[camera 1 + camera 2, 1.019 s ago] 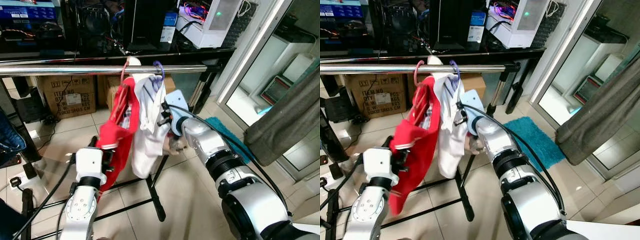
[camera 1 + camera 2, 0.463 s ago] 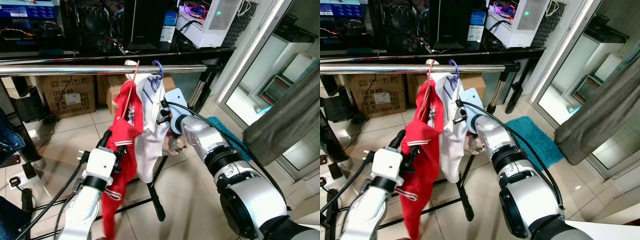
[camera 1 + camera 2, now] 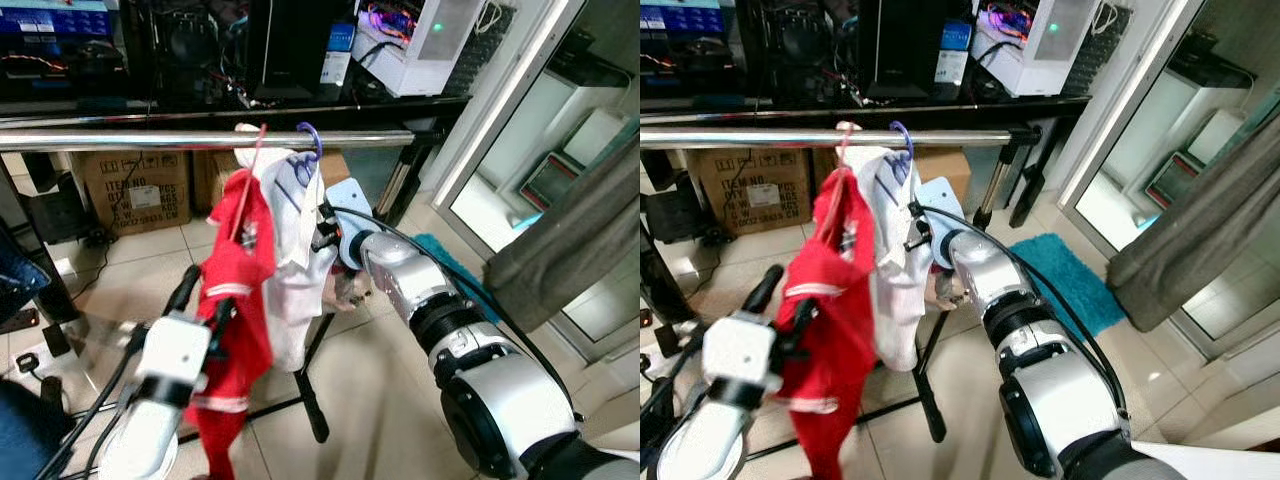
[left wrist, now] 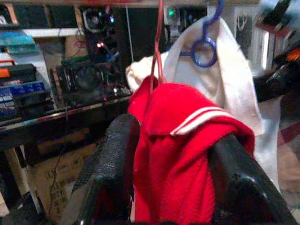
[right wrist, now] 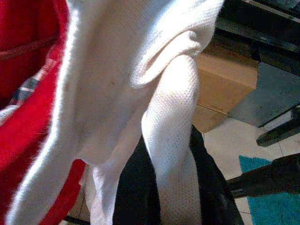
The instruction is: Hang hanger
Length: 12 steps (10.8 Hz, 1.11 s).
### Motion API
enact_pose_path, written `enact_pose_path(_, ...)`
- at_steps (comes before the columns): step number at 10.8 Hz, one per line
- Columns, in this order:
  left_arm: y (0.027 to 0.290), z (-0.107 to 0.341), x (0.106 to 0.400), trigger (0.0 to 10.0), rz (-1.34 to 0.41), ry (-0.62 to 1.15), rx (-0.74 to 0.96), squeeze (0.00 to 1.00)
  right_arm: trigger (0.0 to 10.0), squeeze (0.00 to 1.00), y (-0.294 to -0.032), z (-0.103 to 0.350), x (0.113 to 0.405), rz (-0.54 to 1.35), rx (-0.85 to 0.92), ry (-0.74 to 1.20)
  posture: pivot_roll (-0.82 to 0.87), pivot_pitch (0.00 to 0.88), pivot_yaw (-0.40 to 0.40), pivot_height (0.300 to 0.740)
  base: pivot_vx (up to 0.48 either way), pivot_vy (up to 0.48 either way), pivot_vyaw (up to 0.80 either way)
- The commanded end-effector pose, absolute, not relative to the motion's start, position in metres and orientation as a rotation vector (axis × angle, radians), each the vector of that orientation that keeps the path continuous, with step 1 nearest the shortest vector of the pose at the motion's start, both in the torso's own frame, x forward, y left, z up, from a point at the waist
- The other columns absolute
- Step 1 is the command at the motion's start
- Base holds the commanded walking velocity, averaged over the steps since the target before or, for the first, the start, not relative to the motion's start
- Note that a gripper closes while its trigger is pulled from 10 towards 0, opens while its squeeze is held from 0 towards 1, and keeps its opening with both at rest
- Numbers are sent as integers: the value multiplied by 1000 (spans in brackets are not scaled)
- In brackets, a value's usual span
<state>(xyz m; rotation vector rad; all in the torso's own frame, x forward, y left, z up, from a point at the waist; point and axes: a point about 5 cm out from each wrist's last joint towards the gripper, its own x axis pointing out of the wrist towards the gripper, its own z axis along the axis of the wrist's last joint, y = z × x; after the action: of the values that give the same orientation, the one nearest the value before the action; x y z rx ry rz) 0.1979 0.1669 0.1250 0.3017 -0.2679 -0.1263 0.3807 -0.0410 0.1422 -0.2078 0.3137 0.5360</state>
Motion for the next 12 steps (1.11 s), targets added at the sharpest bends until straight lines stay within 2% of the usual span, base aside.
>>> enact_pose_path(1,162,141,191,10000,-143,-358,285,0,10000,0,-48,140,381,525,-212,309,339,49,-223,740,0,0,0)
enact_pose_path(3,166,159,175,10000,-178,-399,342,0,10000,0,-47,137,380,539,-220,310,354,47,-224,740,0,0,0)
enact_pose_path(7,161,142,167,10000,-216,-294,318,0,10000,0,-47,134,379,536,-223,313,348,49,-222,740,0,0,0)
enact_pose_path(12,174,130,161,10000,-84,-232,283,0,10000,0,-48,134,379,530,-222,301,353,57,-232,740,0,0,0)
